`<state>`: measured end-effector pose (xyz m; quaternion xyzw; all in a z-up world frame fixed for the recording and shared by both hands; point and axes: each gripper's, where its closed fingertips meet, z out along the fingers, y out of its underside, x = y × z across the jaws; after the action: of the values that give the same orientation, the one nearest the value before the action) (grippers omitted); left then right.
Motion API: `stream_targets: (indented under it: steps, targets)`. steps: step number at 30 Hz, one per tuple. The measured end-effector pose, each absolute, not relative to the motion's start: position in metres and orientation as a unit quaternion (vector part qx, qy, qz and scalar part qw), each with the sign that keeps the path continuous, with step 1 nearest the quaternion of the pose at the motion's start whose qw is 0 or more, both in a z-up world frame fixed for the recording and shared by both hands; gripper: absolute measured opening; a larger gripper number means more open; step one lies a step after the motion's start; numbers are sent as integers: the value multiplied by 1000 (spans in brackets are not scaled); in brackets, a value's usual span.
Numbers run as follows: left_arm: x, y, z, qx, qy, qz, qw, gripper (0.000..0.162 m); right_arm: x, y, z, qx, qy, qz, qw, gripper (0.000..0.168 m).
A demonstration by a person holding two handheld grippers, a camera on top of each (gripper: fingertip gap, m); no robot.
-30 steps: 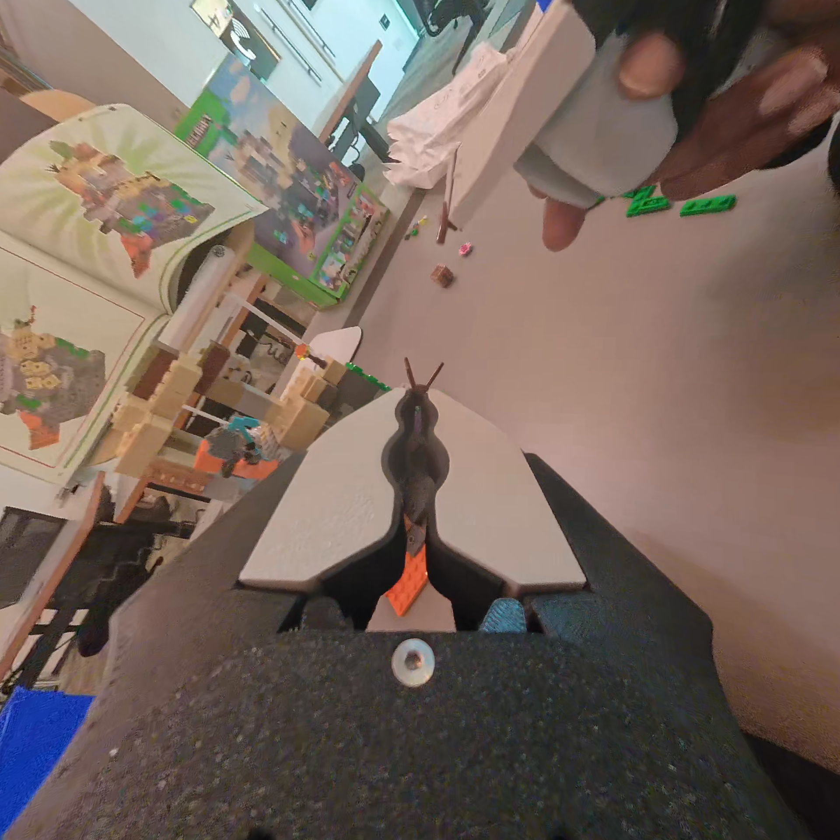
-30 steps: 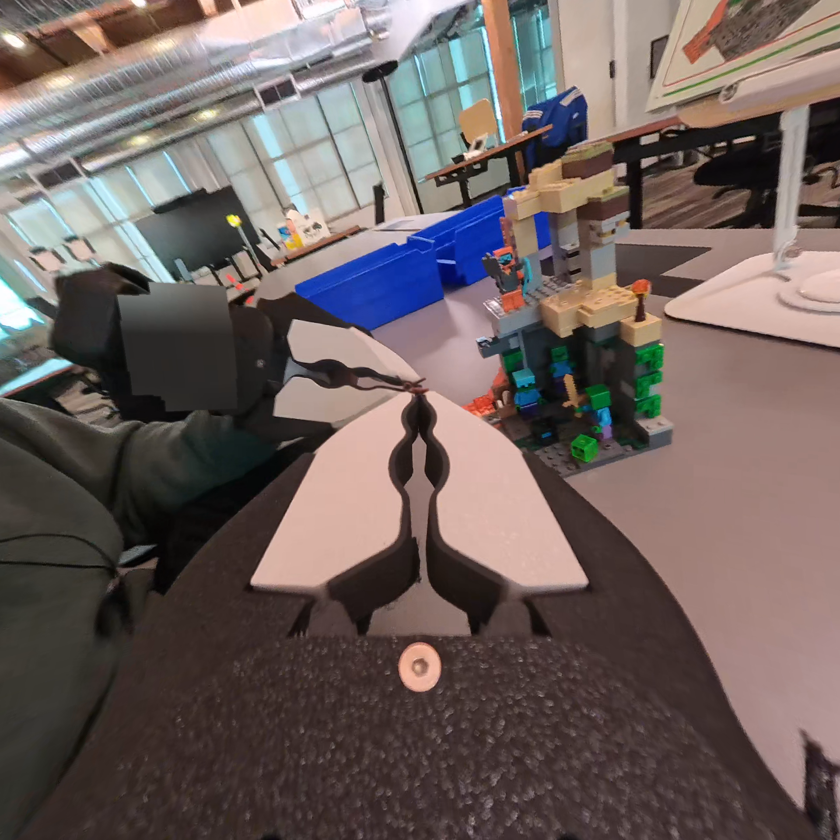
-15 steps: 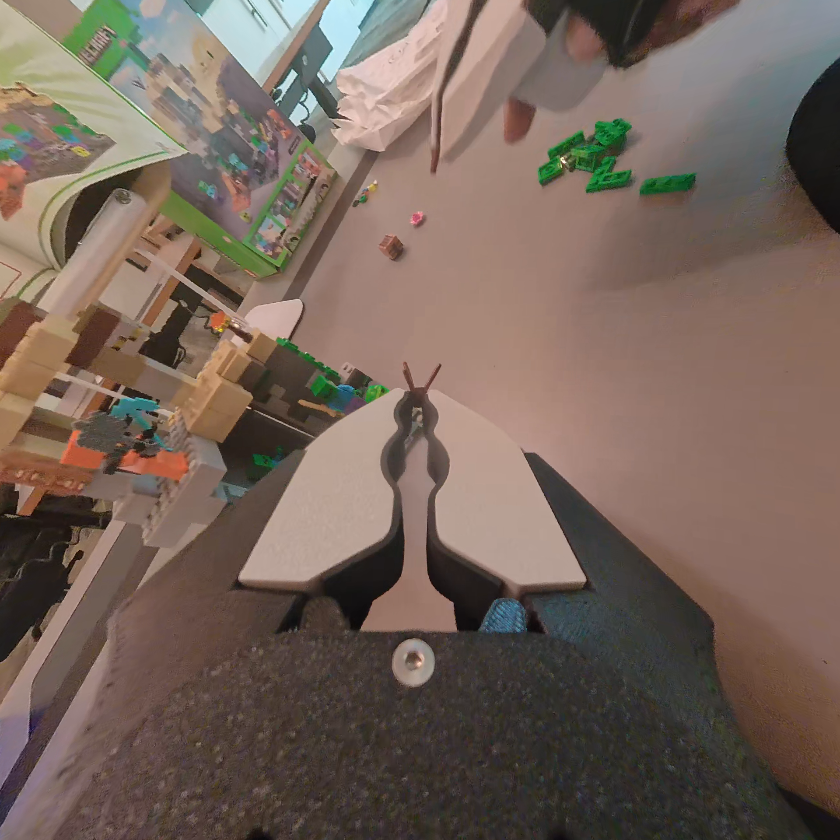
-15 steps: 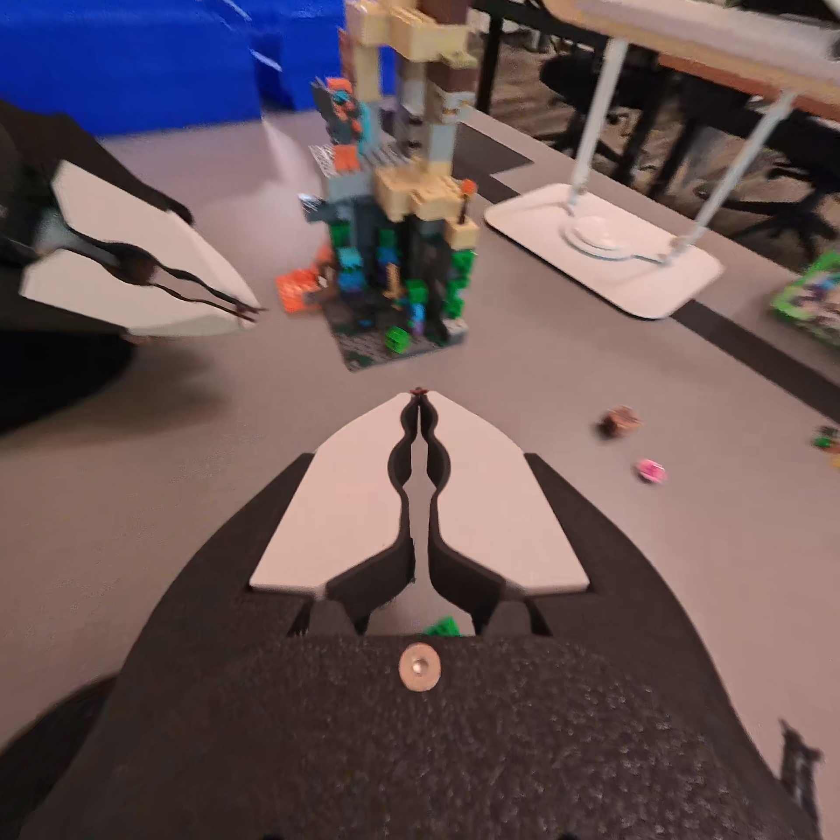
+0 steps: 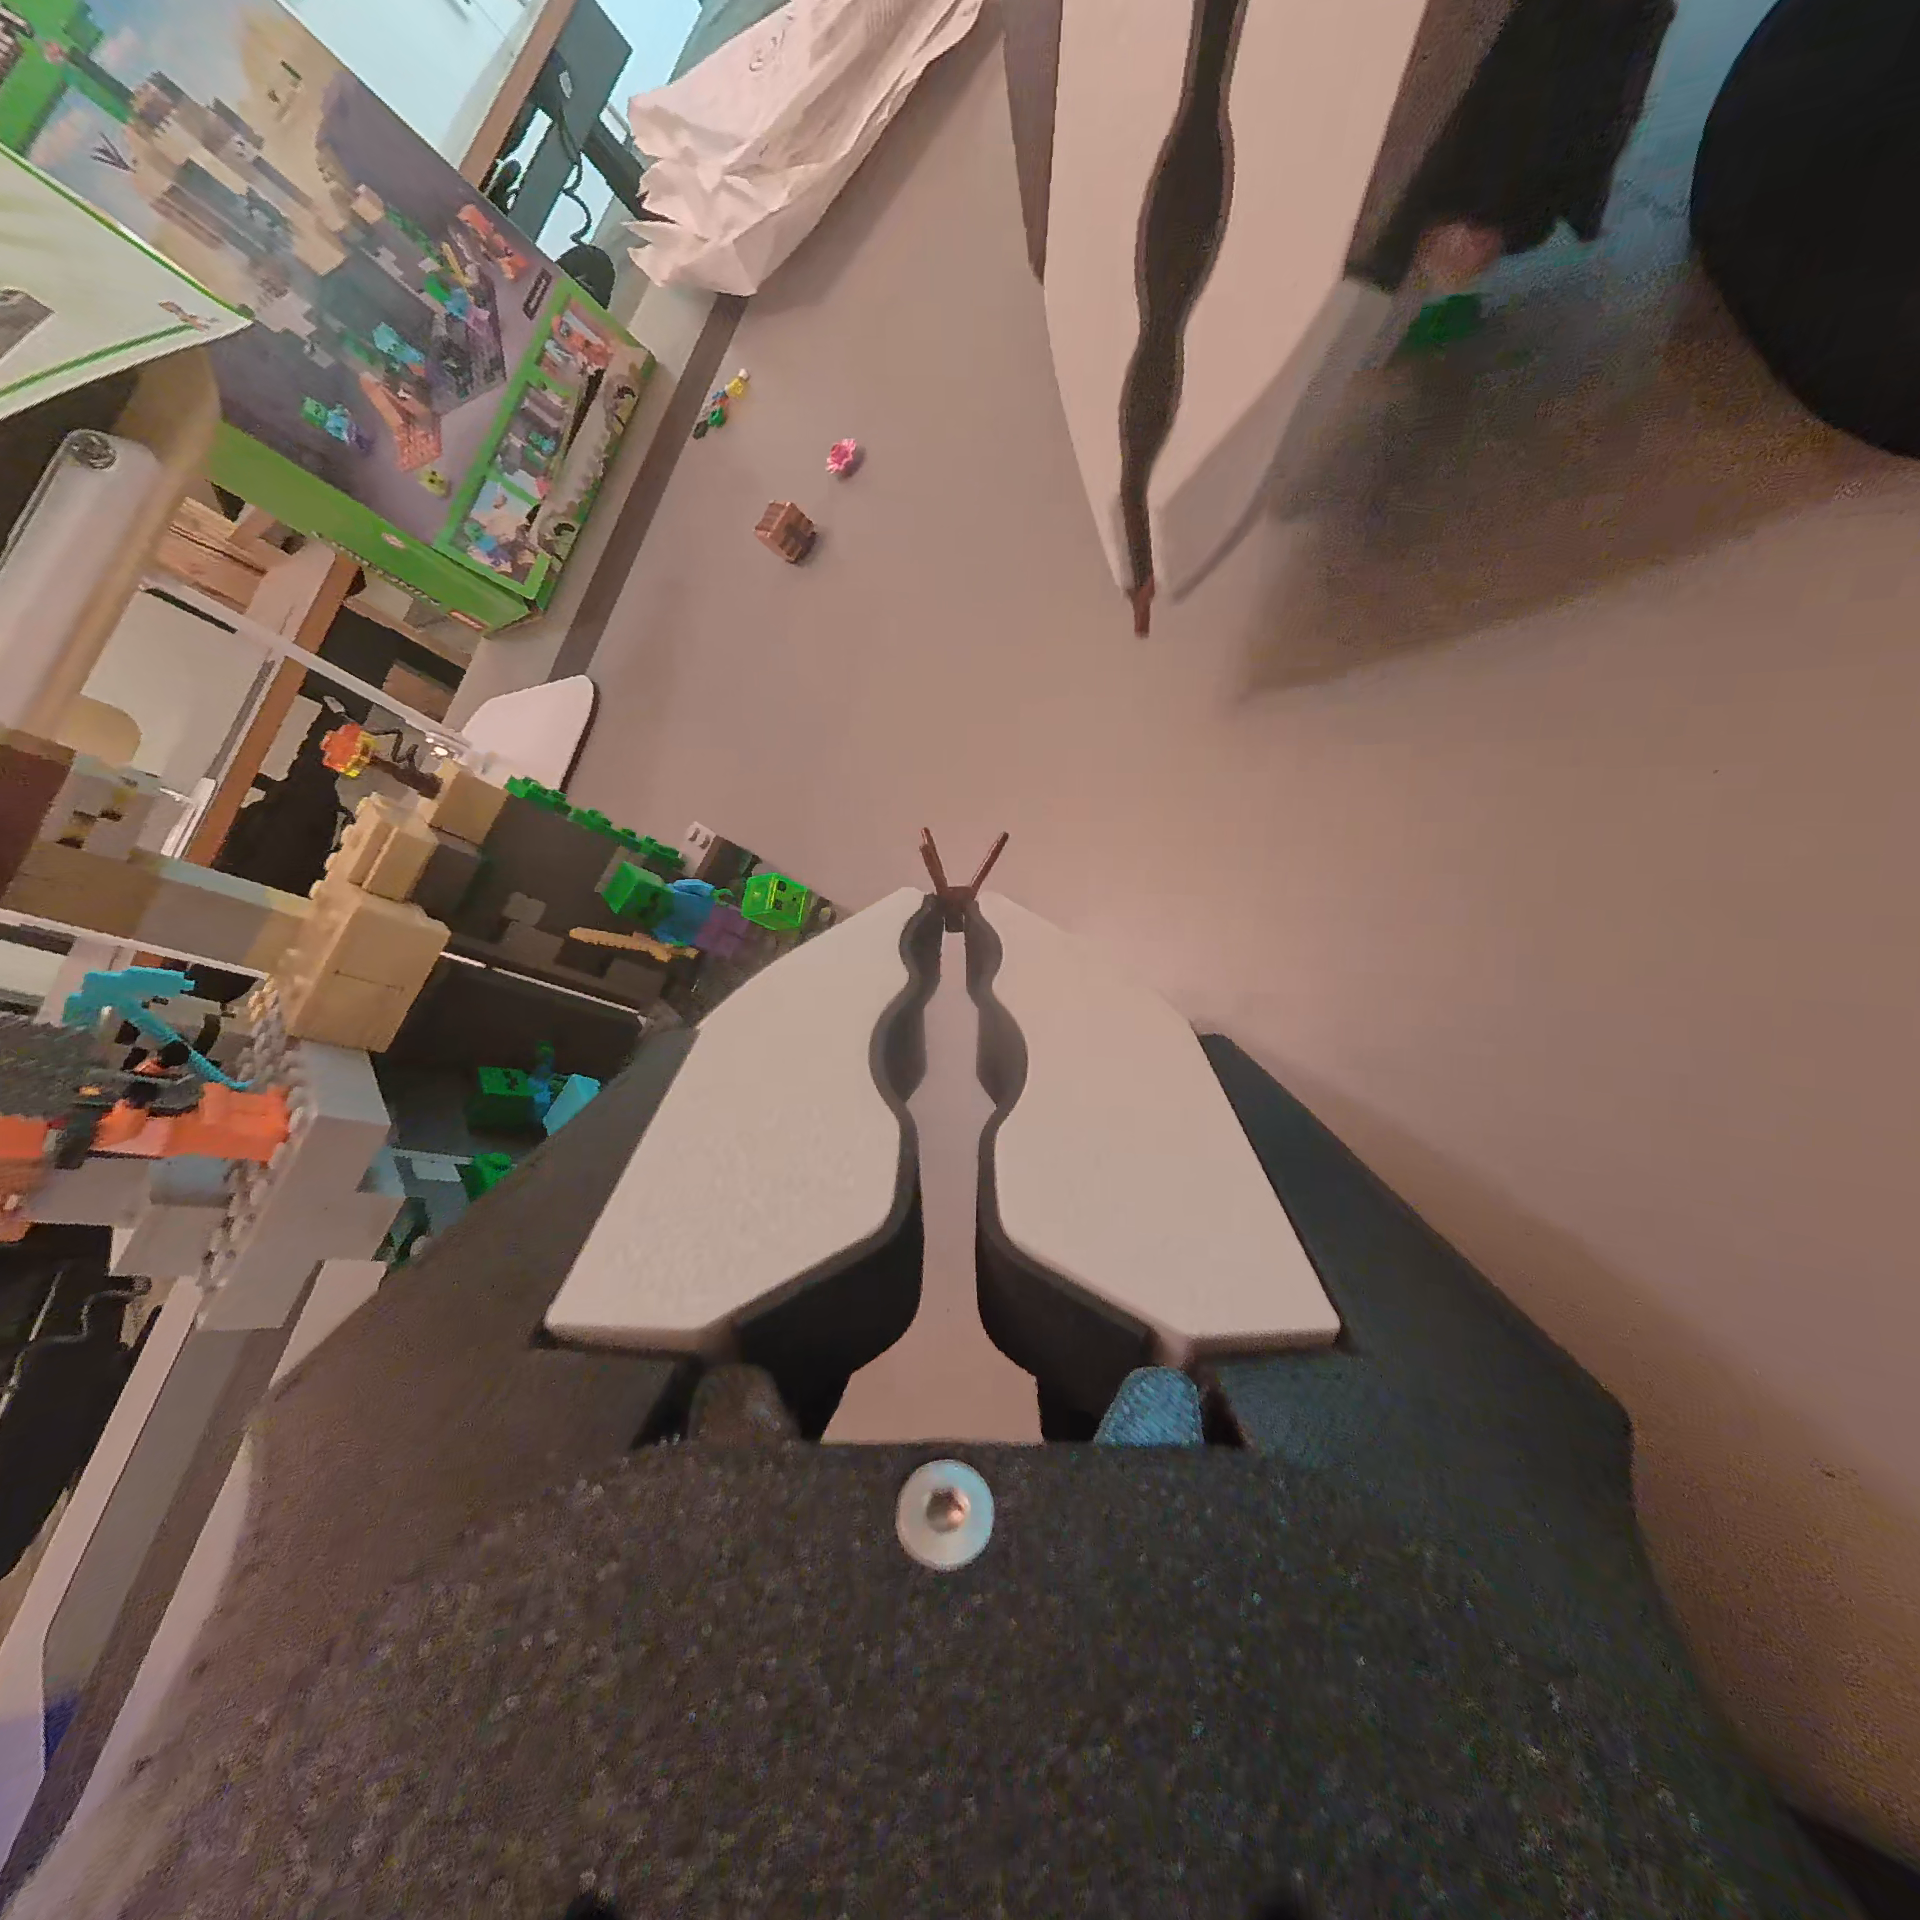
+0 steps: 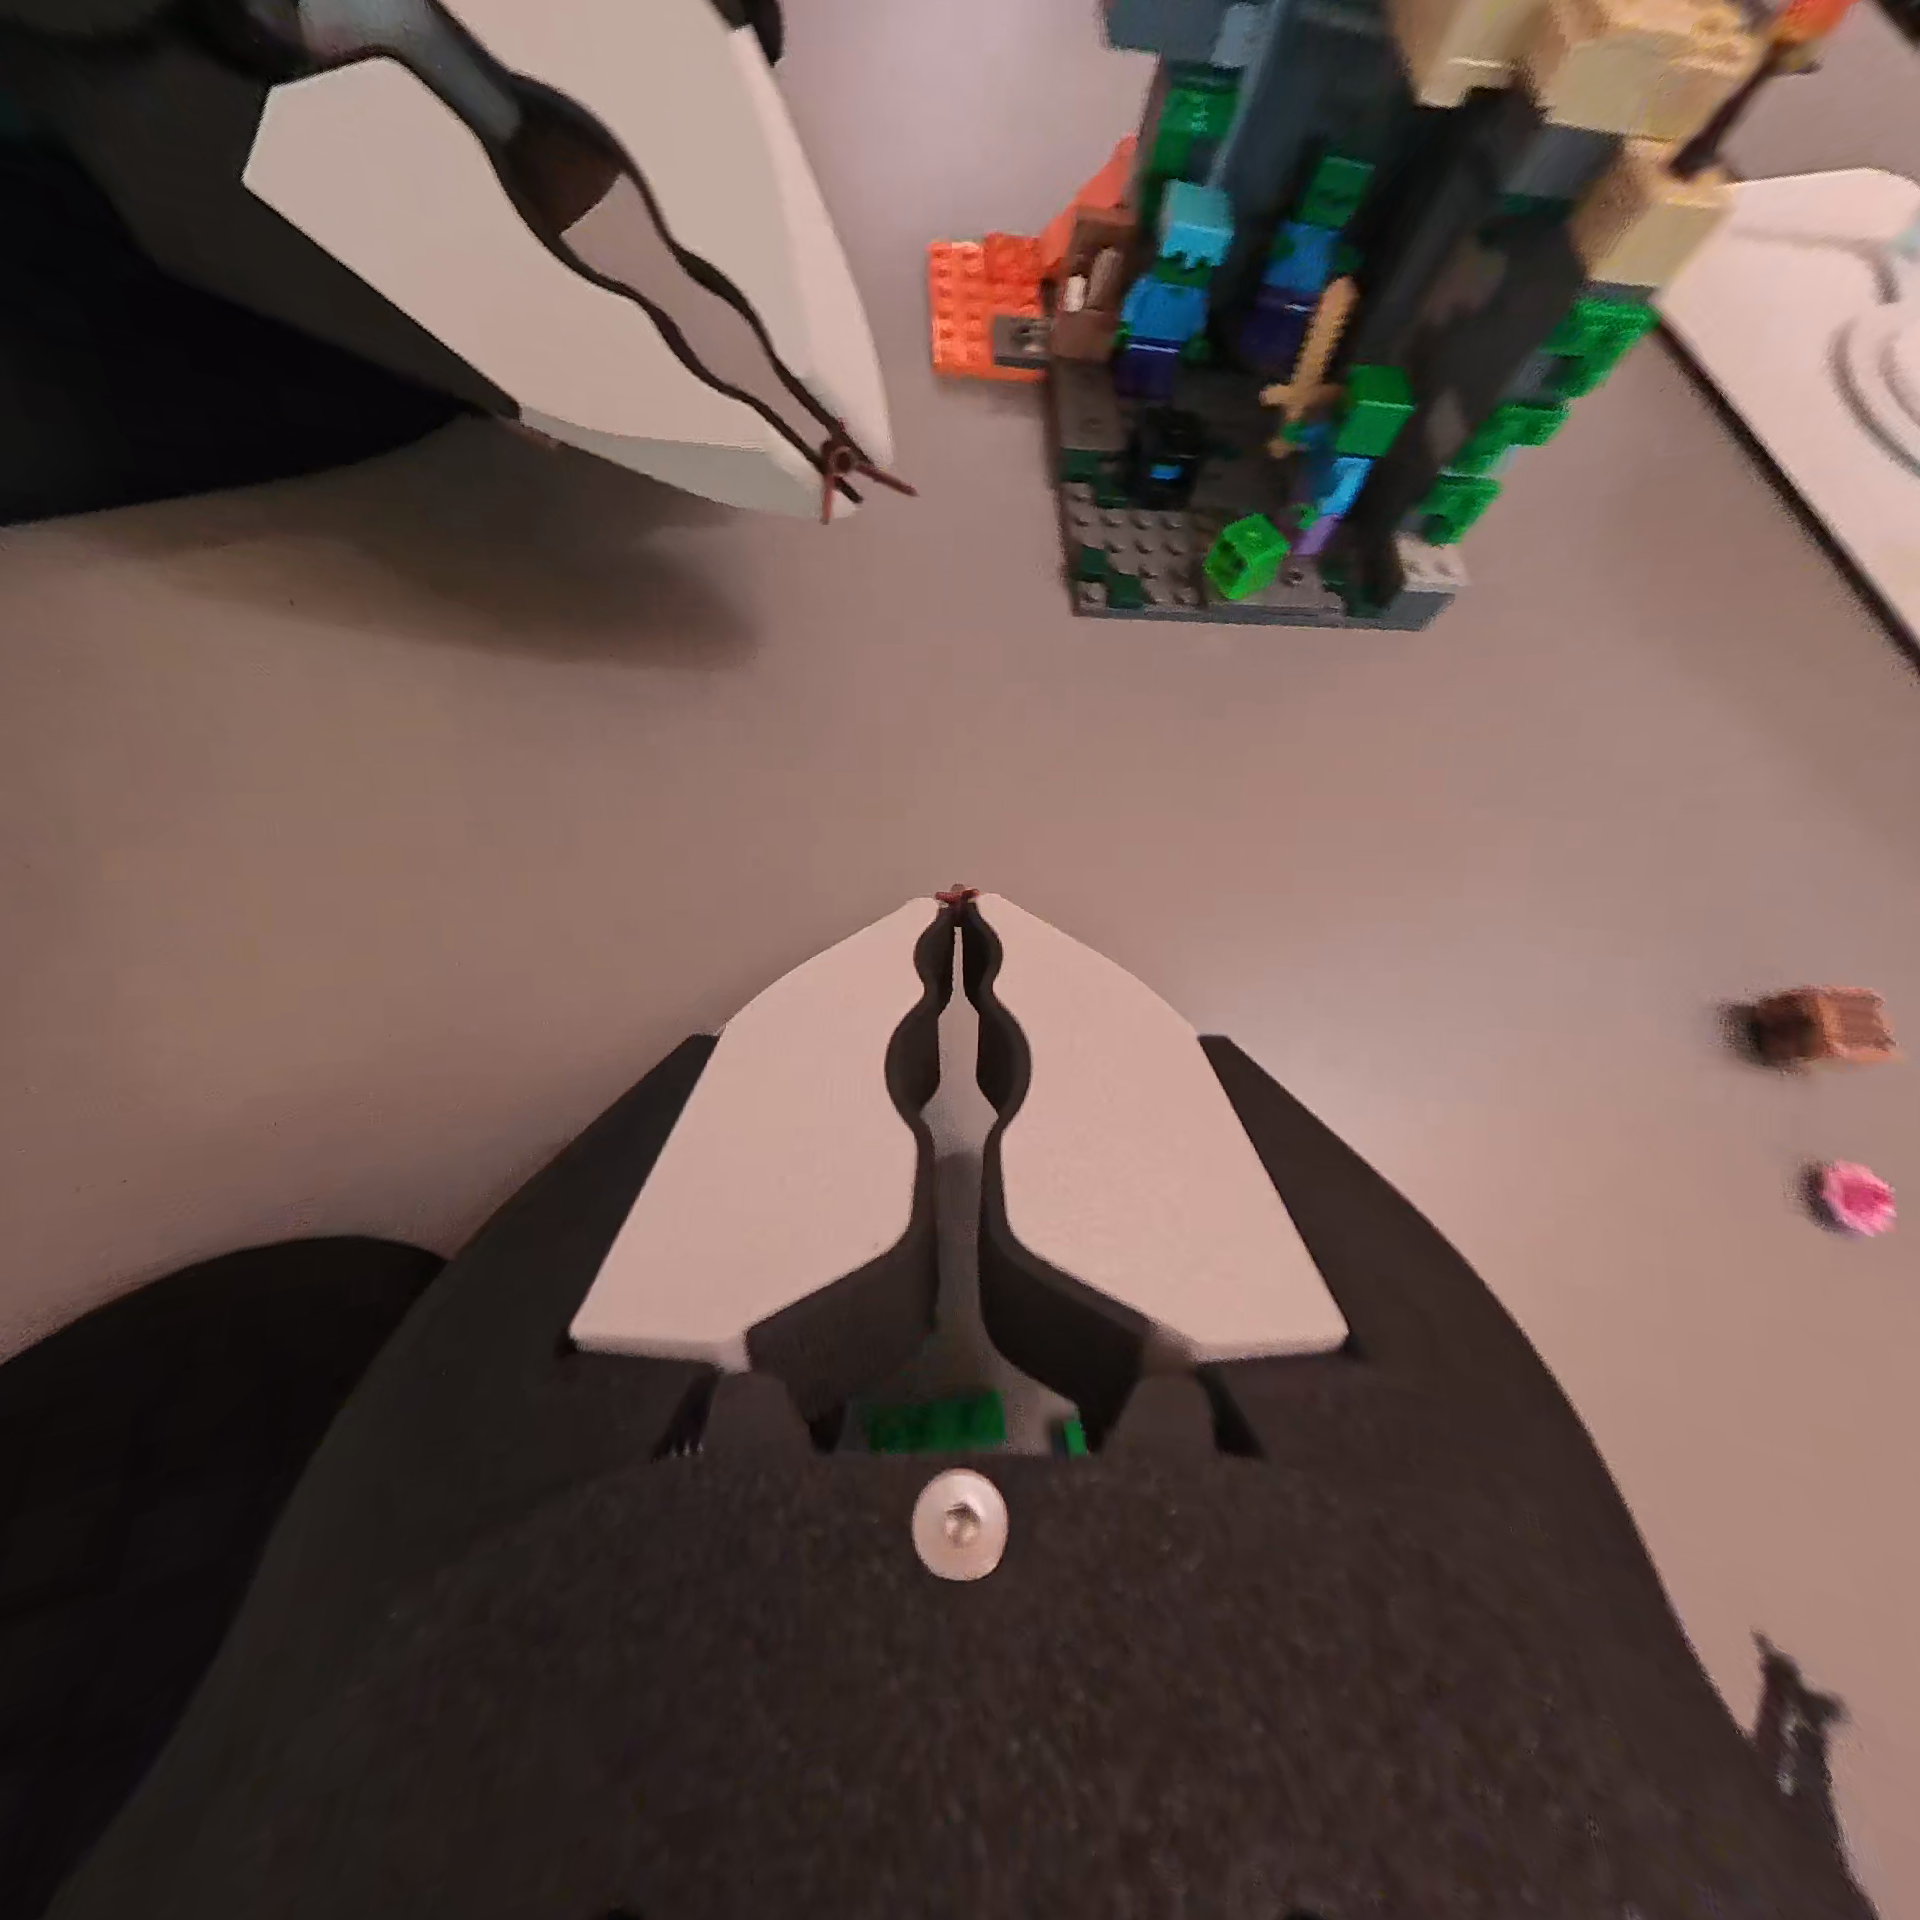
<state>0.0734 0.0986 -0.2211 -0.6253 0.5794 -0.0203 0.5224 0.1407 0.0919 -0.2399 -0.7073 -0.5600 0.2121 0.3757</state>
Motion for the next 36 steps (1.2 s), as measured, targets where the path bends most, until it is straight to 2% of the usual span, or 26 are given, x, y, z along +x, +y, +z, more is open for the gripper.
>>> stream_targets:
  steps: [7,20,36]
  targets:
    - [72,98,-228,-630,588,-19,507,4,107,87,-249,-682,-588,200,387,1]
    - [74,93,-239,-629,607,-38,485,6,81,83,-225,-653,-558,251,446,1]
    - [85,79,-235,-597,628,-68,495,3,77,73,-227,-653,-556,296,421,1]
